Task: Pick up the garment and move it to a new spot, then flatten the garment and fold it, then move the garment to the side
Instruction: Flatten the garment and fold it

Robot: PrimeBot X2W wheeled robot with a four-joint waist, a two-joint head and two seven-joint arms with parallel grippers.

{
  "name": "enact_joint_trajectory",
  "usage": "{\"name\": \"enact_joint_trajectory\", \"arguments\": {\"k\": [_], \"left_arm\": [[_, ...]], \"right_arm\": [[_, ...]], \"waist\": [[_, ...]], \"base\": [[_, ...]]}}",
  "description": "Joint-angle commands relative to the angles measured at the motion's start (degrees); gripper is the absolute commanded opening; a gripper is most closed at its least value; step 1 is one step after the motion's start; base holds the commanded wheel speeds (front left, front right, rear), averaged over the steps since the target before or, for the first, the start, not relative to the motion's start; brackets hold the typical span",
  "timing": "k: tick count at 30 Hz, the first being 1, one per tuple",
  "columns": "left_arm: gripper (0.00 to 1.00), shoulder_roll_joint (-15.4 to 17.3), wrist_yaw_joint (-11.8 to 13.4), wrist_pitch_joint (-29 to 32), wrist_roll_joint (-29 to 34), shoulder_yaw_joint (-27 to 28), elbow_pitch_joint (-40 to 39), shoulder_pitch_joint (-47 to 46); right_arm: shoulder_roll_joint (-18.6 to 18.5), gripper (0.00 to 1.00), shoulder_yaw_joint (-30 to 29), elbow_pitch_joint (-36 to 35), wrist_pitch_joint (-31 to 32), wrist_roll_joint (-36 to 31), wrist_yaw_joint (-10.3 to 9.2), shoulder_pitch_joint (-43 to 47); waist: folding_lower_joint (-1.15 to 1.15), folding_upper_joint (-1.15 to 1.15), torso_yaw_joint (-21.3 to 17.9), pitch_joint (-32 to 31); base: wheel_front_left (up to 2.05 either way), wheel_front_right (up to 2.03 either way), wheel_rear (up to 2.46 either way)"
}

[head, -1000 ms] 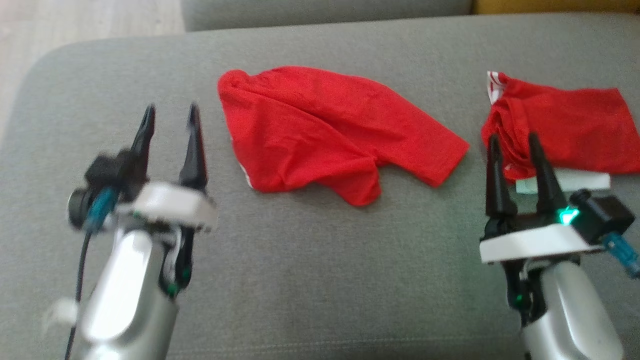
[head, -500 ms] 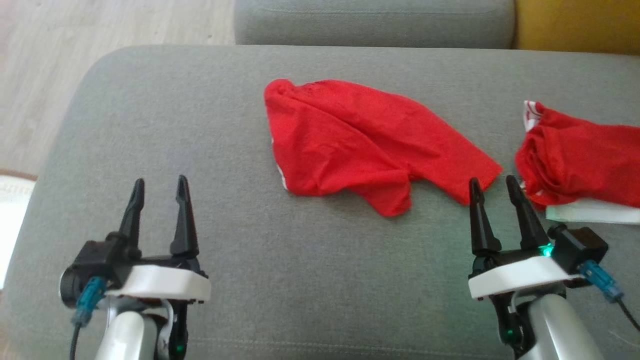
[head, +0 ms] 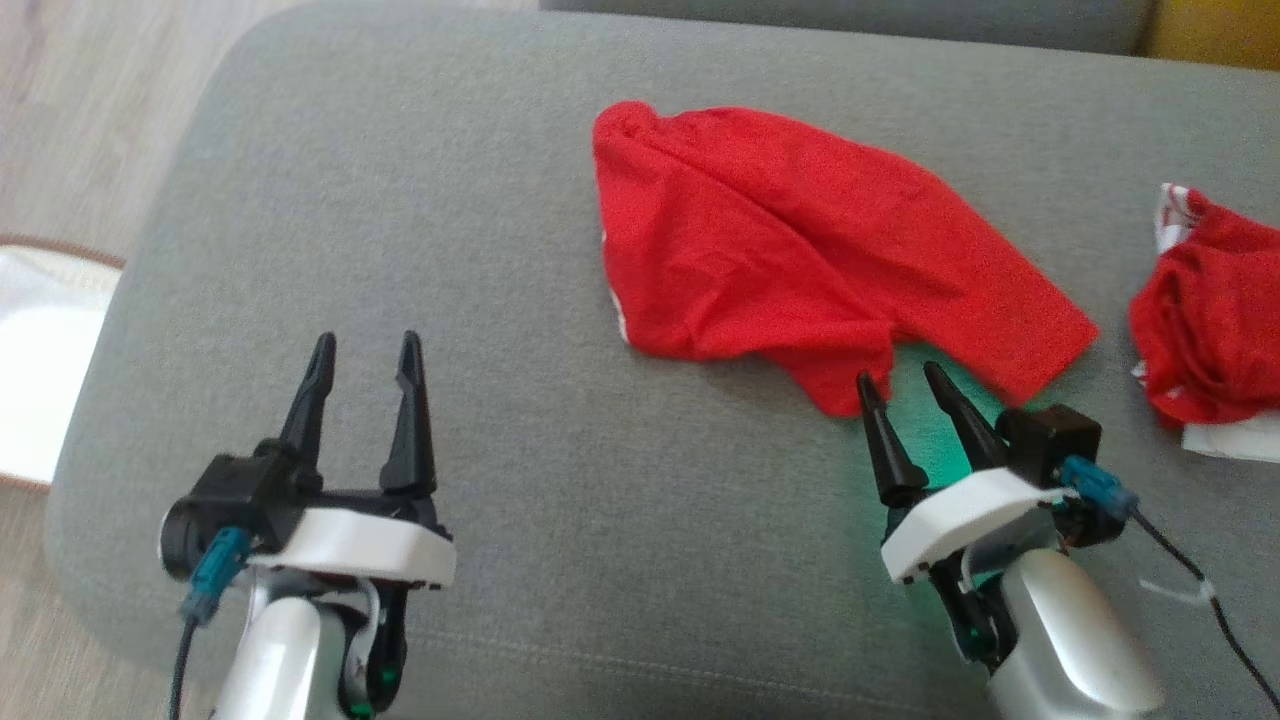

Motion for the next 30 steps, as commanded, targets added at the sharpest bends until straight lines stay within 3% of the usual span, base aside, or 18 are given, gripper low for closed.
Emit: {"name": "enact_joint_trajectory", "arguments": {"k": [1, 9, 10, 11, 12, 23, 30], "left_arm": [[1.0, 0.03, -0.33, -0.3, 0.45, 1.12, -1.43, -3.09], [1.0, -0.06, 0.47, -0.3, -0.47, 0.01, -0.47, -4.41], [1.0, -0.07, 0.61, -0.3, -0.56, -0.01, -0.36, -4.45], [1.0, -0.07, 0.75, -0.3, -0.62, 0.02, -0.29, -4.46], [1.0, -0.07, 0.93, -0.3, -0.63, 0.17, -0.25, -4.41], [1.0, -0.08, 1.21, -0.3, -0.4, 1.05, 0.45, -3.8], [1.0, -0.08, 1.18, -0.3, -0.44, 1.81, 0.49, -1.94]], "right_arm": [[-0.08, 1.0, 1.31, 0.79, 0.19, -0.18, 0.11, -3.07], [-0.08, 1.0, 1.23, 11.29, 0.67, -1.75, 0.11, -8.16], [-0.08, 0.64, 1.64, 12.03, 0.41, -1.46, 0.11, -8.59], [-0.08, 0.15, 2.17, 12.59, 0.06, -1.12, 0.11, -8.98], [-0.08, 0.0, 2.95, 12.86, -0.5, -0.75, 0.11, -9.37], [-0.08, 0.0, 7.97, 7.38, -5.08, 3.28, 0.11, -10.23], [-2.15, 0.0, 6.27, -2.4, 0.6, 2.59, 0.11, -6.67]], "waist": [[0.0, 0.0, 1.65, 1.45], [0.0, 0.0, 3.7, 3.12], [0.0, 0.0, 3.71, 3.17], [0.0, 0.0, 3.62, 3.17], [0.0, 0.0, 3.38, 3.09], [0.0, 0.0, -2.02, -0.36], [0.0, 0.0, -5.83, -3.82]], "base": [[0.0, 0.0, 0.0], [0.0, 0.0, 0.0], [0.0, 0.0, 0.0], [0.0, 0.0, 0.0], [0.0, 0.0, 0.0], [0.0, 0.0, 0.0], [0.0, 0.0, 0.0]]}}
